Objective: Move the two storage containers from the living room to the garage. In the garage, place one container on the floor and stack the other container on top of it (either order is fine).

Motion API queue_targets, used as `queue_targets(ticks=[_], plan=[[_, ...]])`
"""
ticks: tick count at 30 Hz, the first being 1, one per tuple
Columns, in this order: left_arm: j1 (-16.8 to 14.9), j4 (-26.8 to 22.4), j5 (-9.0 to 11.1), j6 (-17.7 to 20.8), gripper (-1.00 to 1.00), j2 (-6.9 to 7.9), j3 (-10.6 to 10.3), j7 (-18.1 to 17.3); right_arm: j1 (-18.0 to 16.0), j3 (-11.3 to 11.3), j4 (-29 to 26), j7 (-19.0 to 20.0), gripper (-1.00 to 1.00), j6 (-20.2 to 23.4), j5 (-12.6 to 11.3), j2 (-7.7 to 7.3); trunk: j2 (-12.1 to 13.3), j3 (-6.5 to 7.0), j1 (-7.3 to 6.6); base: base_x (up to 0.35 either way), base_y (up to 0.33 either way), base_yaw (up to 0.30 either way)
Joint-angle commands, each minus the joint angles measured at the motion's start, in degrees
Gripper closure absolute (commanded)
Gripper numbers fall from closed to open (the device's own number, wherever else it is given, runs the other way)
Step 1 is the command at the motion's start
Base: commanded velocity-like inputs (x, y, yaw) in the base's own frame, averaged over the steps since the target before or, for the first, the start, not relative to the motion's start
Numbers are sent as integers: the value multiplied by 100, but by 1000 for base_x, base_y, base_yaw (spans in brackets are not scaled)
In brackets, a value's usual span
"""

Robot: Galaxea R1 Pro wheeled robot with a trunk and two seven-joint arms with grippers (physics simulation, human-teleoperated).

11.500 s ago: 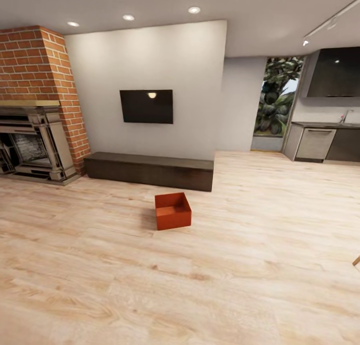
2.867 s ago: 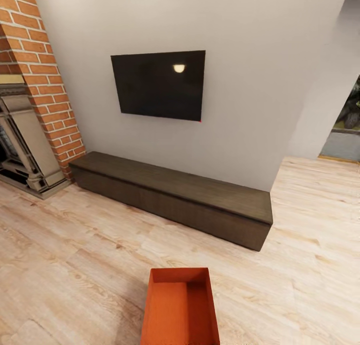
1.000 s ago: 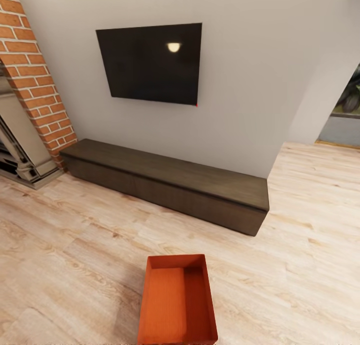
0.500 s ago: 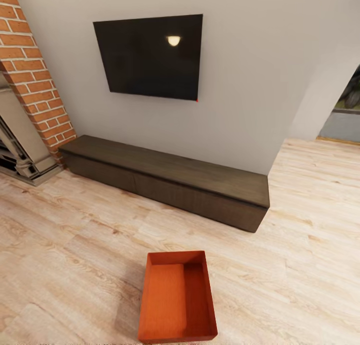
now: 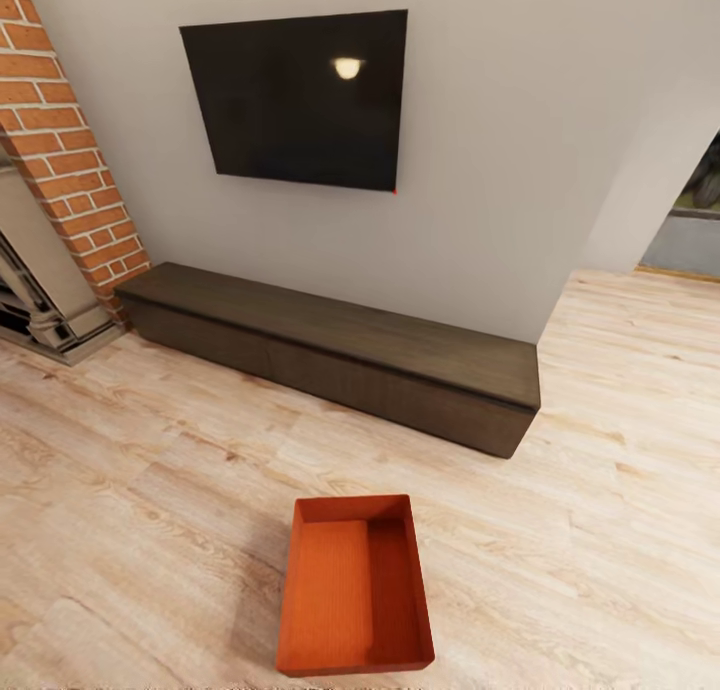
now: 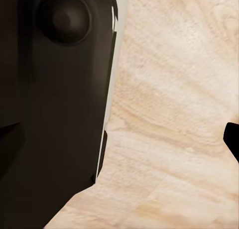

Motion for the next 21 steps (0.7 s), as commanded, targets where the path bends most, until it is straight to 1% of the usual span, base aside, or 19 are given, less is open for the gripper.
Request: queue_targets(ticks=[1, 21], plan=[[-1, -1, 26, -11, -100, -1, -4, 2, -7, 47, 17, -17, -100, -30, -22, 2, -2, -13, 0, 0, 0, 0], [-1, -1, 22, -11, -100, -1, -5, 4, -7, 38, 10, -23, -100, -39, -57, 1, -2, -200, 0, 0, 0, 0]])
